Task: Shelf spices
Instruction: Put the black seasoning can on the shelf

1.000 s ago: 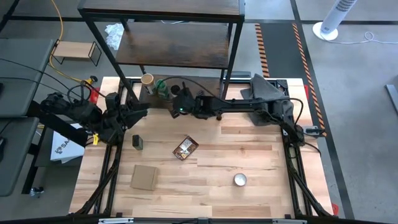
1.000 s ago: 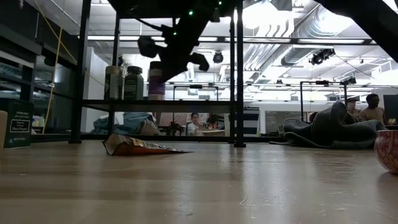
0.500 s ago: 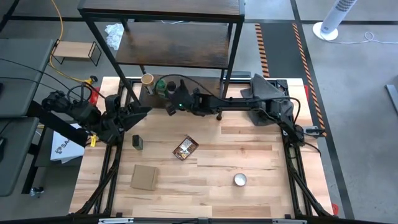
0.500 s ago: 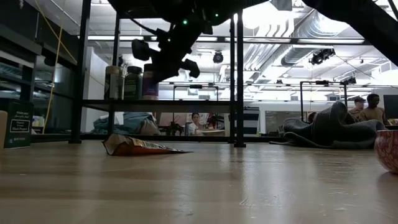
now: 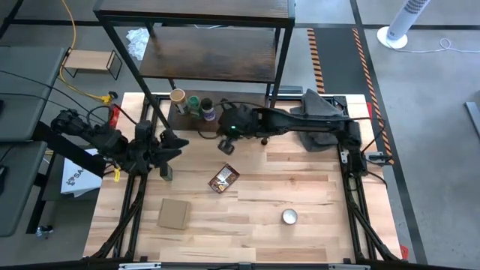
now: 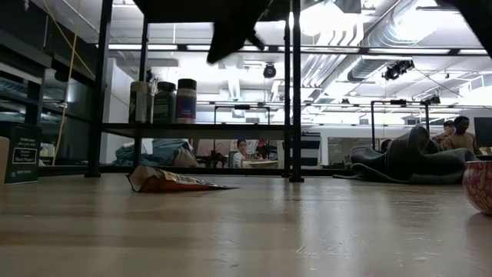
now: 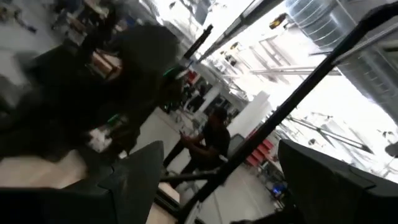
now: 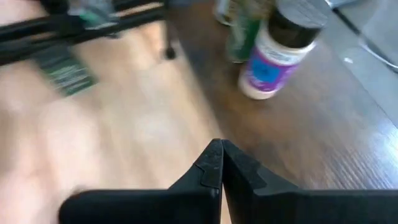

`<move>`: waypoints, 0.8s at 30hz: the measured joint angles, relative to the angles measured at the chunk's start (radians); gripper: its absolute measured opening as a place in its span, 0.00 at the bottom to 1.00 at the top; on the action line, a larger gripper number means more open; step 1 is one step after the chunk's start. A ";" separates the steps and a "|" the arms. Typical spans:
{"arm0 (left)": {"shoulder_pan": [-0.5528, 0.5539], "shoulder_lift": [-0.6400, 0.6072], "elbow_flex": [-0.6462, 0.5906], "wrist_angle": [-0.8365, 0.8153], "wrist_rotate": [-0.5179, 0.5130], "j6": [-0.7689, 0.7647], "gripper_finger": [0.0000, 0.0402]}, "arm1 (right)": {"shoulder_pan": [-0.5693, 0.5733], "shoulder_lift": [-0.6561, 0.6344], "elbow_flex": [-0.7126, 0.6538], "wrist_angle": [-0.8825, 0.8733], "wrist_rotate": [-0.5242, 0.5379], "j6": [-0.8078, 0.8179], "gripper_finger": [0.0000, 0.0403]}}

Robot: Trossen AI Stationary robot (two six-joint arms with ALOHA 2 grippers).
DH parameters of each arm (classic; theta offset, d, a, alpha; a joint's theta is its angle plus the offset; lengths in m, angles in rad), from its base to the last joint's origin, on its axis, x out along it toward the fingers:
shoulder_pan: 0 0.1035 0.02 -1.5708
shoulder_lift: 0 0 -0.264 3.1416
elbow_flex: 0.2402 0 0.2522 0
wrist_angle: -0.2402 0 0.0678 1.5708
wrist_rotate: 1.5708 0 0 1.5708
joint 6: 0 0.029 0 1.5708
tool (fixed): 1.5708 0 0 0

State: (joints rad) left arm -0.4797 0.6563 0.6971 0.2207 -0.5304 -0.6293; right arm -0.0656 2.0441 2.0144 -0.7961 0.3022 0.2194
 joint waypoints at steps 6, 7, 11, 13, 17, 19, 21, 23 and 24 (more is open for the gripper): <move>0.019 0.060 0.000 -0.002 -0.107 -0.024 0.78 | 0.059 -0.096 0.000 -0.184 -0.009 0.005 0.00; 0.027 0.075 0.000 -0.018 -0.106 -0.035 0.78 | 0.071 -0.111 0.000 -0.219 0.005 0.013 0.00; 0.042 0.140 0.000 -0.180 -0.090 -0.158 0.78 | 0.131 -0.157 0.000 -0.341 0.058 0.057 0.00; 0.053 0.170 0.000 -0.283 -0.057 -0.248 0.78 | 0.163 -0.170 0.000 -0.396 0.103 0.092 0.00; 0.069 0.209 0.000 -0.528 0.078 -0.504 0.78 | 0.212 -0.188 0.000 -0.504 0.189 0.183 0.00; 0.069 0.222 0.000 -0.670 0.173 -0.642 0.78 | 0.230 -0.188 0.000 -0.546 0.225 0.231 0.00; 0.069 0.234 0.000 -0.814 0.265 -0.769 0.78 | 0.243 -0.185 0.000 -0.561 0.245 0.267 0.00; 0.066 0.240 0.000 -0.953 0.334 -0.873 0.78 | 0.248 -0.185 0.000 -0.553 0.249 0.280 0.00; 0.061 0.241 0.000 -1.014 0.353 -0.922 0.78 | 0.249 -0.186 0.000 -0.545 0.249 0.280 0.00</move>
State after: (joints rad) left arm -0.4187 0.8970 0.6971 -0.7935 -0.1777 -1.5517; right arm 0.1837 1.8580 2.0140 -1.3411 0.5509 0.4995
